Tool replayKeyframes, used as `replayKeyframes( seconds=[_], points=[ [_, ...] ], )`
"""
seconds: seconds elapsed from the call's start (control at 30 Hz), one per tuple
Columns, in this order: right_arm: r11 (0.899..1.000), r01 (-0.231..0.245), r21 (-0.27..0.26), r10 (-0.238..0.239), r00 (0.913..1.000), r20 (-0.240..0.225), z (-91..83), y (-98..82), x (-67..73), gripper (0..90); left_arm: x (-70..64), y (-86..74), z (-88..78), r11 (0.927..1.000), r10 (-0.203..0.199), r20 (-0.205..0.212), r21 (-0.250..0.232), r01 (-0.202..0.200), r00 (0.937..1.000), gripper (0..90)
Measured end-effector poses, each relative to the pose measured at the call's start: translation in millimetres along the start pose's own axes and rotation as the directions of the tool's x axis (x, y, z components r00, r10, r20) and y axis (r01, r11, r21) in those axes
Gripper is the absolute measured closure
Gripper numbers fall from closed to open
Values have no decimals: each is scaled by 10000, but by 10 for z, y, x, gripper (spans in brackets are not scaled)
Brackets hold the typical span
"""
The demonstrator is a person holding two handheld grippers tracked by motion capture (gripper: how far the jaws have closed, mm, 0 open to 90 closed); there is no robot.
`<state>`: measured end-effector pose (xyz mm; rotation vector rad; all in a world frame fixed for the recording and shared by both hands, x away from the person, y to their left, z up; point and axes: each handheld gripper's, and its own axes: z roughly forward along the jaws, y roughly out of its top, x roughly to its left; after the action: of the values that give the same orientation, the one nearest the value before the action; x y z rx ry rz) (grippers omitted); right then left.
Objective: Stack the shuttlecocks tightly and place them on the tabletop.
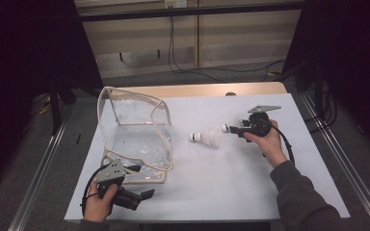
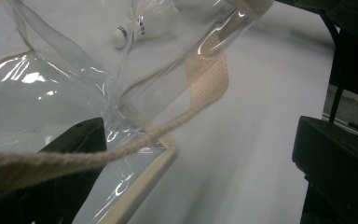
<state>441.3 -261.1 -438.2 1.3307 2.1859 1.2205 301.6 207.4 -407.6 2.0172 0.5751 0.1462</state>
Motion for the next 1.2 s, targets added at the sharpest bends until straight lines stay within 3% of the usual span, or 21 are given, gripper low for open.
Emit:
replayKeyframes(
  seconds=[0.4, 0.67, 0.8, 0.93, 1.2],
  points=[
    [9993, 227, 294, -221, 9996, -187, 4, -116, 68, 572, -8, 3, 11, 10000, 3, 8, 51, -3, 10000, 30],
    [9976, 311, 617, -330, 9990, 291, 100, -144, 92, 775, 0, -5, 11, 10000, -21, 56, 16, 21, 10000, 30],
    [9976, 190, 671, -207, 9995, 245, 103, -162, 63, 850, 2, -8, 12, 10000, -39, 56, 4, 39, 10000, 32],
    [9984, 267, 509, -273, 9996, 112, 70, -153, 56, 894, 2, -6, 14, 10000, 0, 36, 44, -1, 10000, 31],
    [9987, 470, 176, -468, 9988, -147, -37, -132, 96, 900, -3, -1, 6, 9999, 23, 17, 125, -23, 10000, 31]
  ],
)
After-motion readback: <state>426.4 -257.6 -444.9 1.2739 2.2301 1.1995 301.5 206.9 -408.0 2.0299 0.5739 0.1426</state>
